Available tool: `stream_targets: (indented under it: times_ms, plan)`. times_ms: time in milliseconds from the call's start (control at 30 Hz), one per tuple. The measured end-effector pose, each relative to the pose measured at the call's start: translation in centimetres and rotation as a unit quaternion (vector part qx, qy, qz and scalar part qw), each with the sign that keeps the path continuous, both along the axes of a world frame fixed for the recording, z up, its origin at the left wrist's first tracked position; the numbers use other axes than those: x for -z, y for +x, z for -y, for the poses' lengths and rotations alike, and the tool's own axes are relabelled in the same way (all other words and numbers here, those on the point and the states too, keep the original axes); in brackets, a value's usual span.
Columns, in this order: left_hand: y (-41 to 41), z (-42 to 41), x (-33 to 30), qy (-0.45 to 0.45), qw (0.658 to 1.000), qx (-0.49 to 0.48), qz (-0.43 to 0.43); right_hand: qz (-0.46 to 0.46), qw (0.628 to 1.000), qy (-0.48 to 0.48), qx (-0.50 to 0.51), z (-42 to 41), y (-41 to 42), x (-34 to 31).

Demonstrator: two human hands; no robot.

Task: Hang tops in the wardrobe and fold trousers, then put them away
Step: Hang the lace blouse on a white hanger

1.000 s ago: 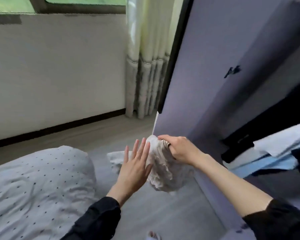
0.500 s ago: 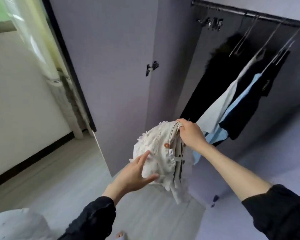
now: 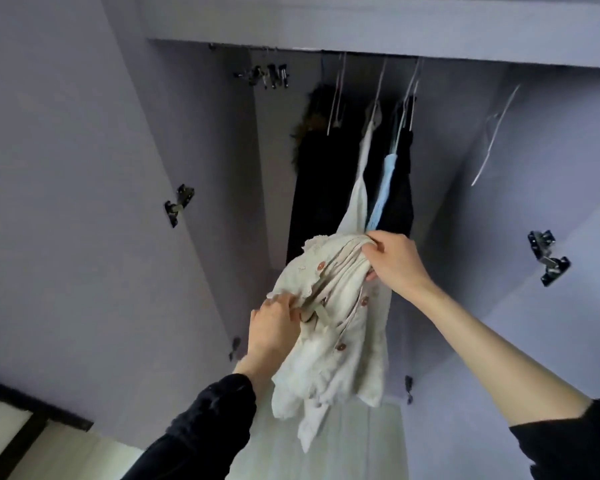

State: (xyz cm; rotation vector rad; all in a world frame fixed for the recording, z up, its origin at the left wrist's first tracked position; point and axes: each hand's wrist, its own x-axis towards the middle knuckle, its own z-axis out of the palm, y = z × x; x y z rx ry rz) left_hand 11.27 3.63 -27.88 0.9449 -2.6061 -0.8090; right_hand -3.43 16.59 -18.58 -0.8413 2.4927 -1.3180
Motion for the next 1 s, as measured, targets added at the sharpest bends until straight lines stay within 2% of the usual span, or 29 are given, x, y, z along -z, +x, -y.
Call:
stream_targets:
  times_ms: [67,133,200,267,333,433,600,733,867,933,1000]
  plan:
    - [-1.6,1.6,-1.4,0.054,0.998,0.010,-0.032,-0.008,0.999,0.017,0.046,-1.6,-1.4,0.5]
    - [-3.5,3.2,-3.2,0.061,0.996,0.045,-0.049,-0.029,0.992,0.082,0.087,-3.7,-2.8,1.4]
    - [-5.3,4.1,-5.6,0.047,0.992,0.081,-0.081,-0.027,0.979,0.180,0.087,-5.4,-3.5,2.5]
    - [-7.4,3.9,-8.2,0.044,0.982,0.143,-0.113,0.020,0.970,0.236,0.057,-6.6,-3.8,3.4]
    - [-9.3,2.8,-10.7,0.037,0.968,0.218,-0.117,0.059,0.973,0.222,0.006,-6.8,-3.8,3.1]
    - [-11.2,0.3,-13.3,0.051,0.945,0.303,-0.111,0.050,0.987,0.144,-0.059,-6.3,-3.5,1.5]
    - [-12.8,-1.9,-14.5,0.067,0.921,0.375,-0.086,0.055,0.996,0.039,-0.065,-5.6,-3.2,-1.1]
    - [-13.1,-1.2,-13.9,0.068,0.931,0.337,-0.125,0.069,0.996,0.021,-0.044,-5.9,-3.8,-1.8]
    - [-12.2,-0.6,-10.7,0.003,0.968,0.202,-0.149,0.084,0.996,-0.003,-0.007,-6.6,-4.6,-3.1]
    - [-11.1,-1.2,-8.3,0.034,0.978,0.165,-0.127,0.106,0.994,-0.035,0.002,-7.0,-5.1,-3.6]
    - [-10.4,-2.0,-6.2,0.060,0.981,0.172,-0.067,0.130,0.988,-0.076,0.017,-7.3,-5.6,-4.4]
